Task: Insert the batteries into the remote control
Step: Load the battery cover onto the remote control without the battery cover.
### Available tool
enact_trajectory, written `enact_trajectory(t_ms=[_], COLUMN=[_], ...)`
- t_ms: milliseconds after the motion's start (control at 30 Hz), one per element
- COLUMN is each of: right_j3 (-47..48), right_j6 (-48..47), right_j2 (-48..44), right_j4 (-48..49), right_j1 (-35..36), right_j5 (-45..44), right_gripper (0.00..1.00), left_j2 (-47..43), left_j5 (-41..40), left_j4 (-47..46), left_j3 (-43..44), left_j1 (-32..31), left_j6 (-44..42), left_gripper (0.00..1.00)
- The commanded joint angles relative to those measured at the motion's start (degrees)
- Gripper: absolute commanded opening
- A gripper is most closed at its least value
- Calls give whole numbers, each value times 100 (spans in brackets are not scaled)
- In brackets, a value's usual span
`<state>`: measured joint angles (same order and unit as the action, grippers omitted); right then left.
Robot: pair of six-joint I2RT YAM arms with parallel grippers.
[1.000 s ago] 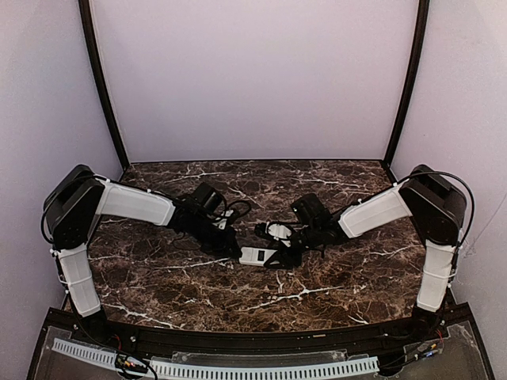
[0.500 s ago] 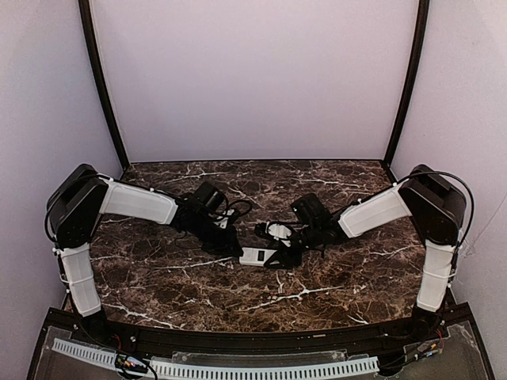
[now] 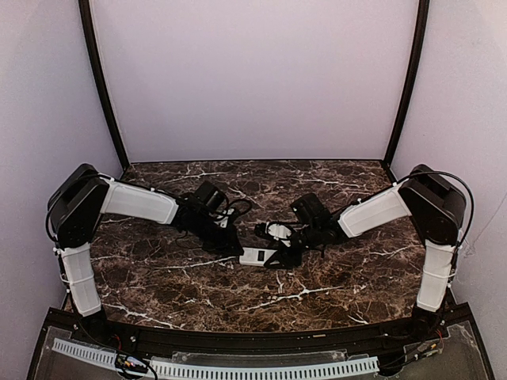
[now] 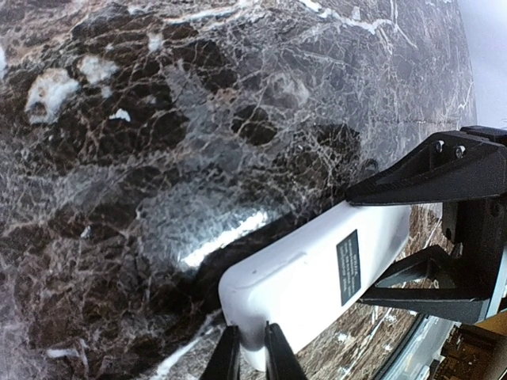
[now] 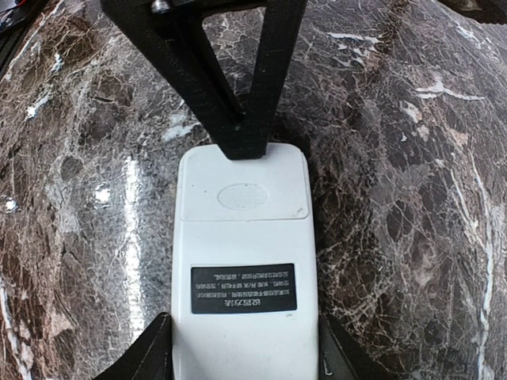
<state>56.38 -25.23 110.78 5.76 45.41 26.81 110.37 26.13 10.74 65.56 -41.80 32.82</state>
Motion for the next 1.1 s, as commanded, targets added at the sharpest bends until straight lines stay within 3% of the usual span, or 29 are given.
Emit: enact_trajectory(t_ms=[0, 333, 400, 467, 500, 733, 1067], right_j3=[-82, -201, -235, -260, -259, -46, 372], right_j6=[-24, 17, 29, 97, 115, 364, 606], right_j2=[285, -66, -162, -277, -313, -346, -264], right_j4=[-57, -179, -199, -201, -191, -361, -769], right_j1=[25, -200, -261, -354, -391, -481, -796], right_j5=[-652, -1077, -1179, -1194, -1168, -1430, -622], right_gripper=[49, 68, 75, 95, 98, 99, 95], left_j2=[135, -616, -752, -851, -890, -1276, -1146], left_j5=[374, 158, 106, 59, 26, -240, -12], left_j4=[-225, -245, -272, -282, -261, -456, -871], left_j3=[-313, -476, -551, -623, -652, -870, -1044], left_j1=[-326, 57, 141, 219, 248, 306, 10], left_j6=[-63, -239, -253, -280, -300, -704, -1193], left_gripper=[12, 38, 42, 46, 47, 59, 42])
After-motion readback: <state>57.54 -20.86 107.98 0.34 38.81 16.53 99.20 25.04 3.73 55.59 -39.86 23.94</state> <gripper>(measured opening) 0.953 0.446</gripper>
